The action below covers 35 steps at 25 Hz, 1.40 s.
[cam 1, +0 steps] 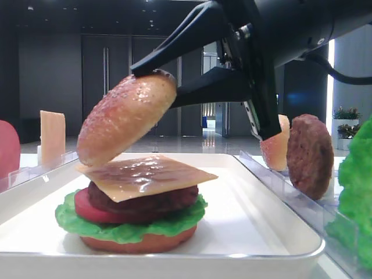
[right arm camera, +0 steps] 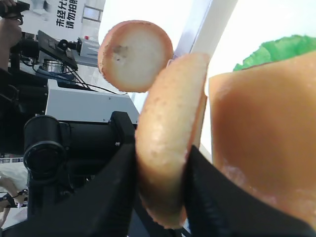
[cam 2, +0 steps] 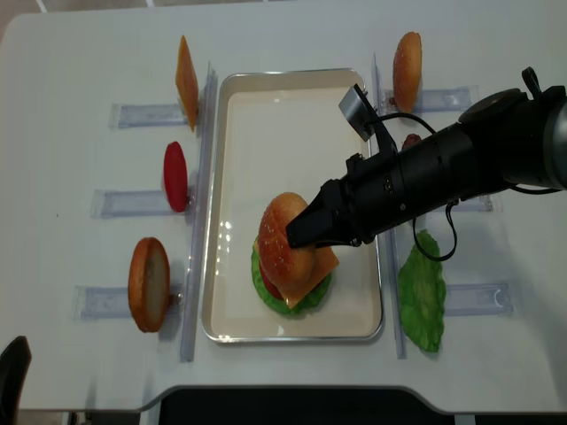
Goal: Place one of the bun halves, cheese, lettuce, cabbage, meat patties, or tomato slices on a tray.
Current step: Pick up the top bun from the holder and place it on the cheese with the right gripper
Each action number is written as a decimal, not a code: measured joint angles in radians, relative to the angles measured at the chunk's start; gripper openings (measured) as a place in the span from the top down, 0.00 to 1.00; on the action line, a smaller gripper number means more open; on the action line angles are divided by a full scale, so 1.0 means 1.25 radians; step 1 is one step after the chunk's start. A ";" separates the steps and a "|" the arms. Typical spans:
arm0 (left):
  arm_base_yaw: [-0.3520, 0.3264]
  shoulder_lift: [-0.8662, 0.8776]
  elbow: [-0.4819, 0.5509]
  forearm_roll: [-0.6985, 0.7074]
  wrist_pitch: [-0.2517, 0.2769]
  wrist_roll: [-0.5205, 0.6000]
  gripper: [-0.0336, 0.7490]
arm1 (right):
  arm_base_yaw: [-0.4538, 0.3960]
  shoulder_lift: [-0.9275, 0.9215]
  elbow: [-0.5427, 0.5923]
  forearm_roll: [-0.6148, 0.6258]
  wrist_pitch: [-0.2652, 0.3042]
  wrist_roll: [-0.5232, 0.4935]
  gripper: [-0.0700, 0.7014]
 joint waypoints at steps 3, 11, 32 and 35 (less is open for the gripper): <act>0.000 0.000 0.000 0.000 0.000 0.002 0.07 | 0.000 0.000 0.000 0.017 0.000 -0.007 0.63; 0.000 0.000 0.000 0.000 0.000 0.002 0.07 | -0.004 0.000 0.000 0.032 0.001 -0.011 0.63; 0.000 0.000 0.000 0.000 0.000 0.002 0.07 | -0.004 0.041 0.000 0.053 0.042 -0.044 0.63; 0.000 0.000 0.000 0.000 0.000 0.002 0.07 | -0.004 0.041 0.000 0.053 0.039 -0.046 0.63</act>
